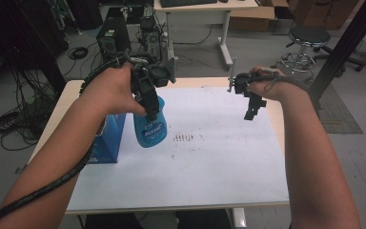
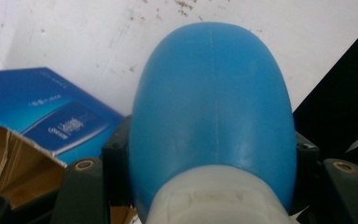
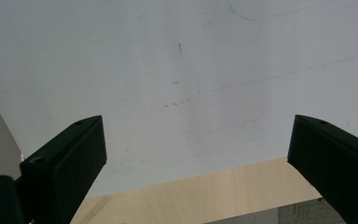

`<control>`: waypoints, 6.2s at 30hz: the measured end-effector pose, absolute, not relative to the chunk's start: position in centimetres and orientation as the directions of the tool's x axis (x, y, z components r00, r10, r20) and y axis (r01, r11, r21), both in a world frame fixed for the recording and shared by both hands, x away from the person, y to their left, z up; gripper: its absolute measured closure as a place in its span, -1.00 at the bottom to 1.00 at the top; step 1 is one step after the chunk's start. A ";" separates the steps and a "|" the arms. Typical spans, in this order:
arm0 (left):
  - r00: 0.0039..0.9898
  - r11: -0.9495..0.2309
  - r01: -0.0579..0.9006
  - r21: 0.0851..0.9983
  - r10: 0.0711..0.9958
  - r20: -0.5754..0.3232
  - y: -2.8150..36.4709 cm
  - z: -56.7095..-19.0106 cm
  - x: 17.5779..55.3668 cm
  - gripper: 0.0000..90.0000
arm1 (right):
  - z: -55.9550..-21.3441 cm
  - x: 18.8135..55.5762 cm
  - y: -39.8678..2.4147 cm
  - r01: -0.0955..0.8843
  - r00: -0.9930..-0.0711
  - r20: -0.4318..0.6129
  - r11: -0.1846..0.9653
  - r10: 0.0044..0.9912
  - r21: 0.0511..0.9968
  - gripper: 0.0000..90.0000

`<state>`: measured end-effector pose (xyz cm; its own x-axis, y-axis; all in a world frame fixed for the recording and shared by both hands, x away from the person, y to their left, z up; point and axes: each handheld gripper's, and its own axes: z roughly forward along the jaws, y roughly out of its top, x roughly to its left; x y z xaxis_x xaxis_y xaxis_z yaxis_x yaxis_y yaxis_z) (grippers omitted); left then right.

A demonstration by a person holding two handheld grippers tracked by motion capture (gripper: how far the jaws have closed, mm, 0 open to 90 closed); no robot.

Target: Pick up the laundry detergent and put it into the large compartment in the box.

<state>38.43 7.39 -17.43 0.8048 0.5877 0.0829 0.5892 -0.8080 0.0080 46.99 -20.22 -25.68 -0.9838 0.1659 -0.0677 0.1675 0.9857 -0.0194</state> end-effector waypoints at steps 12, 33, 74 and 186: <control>0.688 -0.691 0.722 0.038 0.723 0.065 9.4 -13.9 38.6 -0.15 | -25.3 46.9 -19.8 0.159 -0.985 -0.073 0.987 0.157 -0.019 -0.91; 0.490 -0.493 0.865 0.092 0.870 0.058 13.7 -8.6 39.3 -0.15 | -25.2 47.2 -19.1 0.148 -0.987 -0.071 0.989 0.147 -0.023 -0.91; 0.017 -0.020 0.996 0.091 0.999 0.032 22.6 -5.6 41.8 -0.15 | -25.6 47.5 -17.5 0.109 -0.992 -0.068 0.993 0.106 -0.038 -0.91; 0.005 -0.006 1.000 0.007 0.997 0.071 25.5 -28.3 43.9 -0.16 | -26.5 47.4 -17.4 0.107 -0.992 -0.066 0.993 0.104 -0.050 -0.91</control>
<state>43.86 25.46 -28.33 0.0054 0.9974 0.0712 1.0000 -0.0058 0.0065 47.43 -17.43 -26.46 -0.9924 0.1037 -0.0656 0.1071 0.9930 -0.0501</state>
